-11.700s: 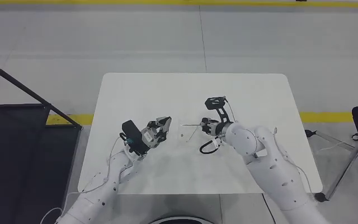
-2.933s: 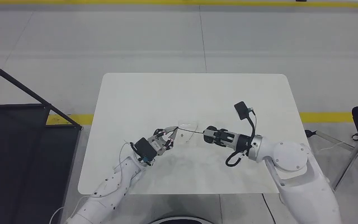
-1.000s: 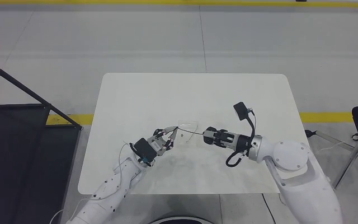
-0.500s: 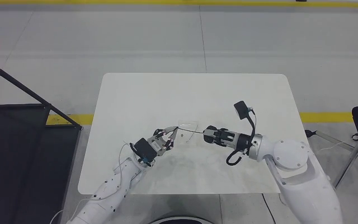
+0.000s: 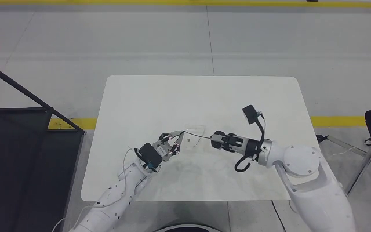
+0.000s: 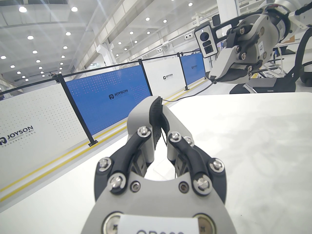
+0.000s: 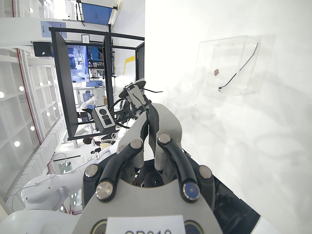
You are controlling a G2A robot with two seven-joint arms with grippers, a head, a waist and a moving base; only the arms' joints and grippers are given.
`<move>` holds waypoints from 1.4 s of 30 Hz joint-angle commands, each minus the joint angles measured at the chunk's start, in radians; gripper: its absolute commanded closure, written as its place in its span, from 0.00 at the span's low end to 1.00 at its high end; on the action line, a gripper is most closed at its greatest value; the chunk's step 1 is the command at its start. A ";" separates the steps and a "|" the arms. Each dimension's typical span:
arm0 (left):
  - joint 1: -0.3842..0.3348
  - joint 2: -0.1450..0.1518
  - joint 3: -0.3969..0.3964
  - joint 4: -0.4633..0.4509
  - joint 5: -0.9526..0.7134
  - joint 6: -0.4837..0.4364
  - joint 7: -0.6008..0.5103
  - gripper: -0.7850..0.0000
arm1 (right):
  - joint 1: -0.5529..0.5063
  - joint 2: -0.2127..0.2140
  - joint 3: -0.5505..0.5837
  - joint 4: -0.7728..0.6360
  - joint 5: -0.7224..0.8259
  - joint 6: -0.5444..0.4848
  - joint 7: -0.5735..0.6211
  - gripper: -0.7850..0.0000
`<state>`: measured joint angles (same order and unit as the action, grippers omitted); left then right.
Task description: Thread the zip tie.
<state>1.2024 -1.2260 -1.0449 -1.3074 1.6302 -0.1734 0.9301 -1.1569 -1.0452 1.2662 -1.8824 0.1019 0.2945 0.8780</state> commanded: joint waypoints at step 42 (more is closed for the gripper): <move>0.004 -0.009 -0.012 0.002 0.020 -0.014 0.004 1.00 | -0.005 0.008 -0.006 -0.007 0.014 -0.004 -0.014 1.00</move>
<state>1.2063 -1.2347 -1.0578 -1.3061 1.6486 -0.1854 0.9321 -1.1626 -1.0371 1.2604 -1.8897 0.1150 0.2897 0.8642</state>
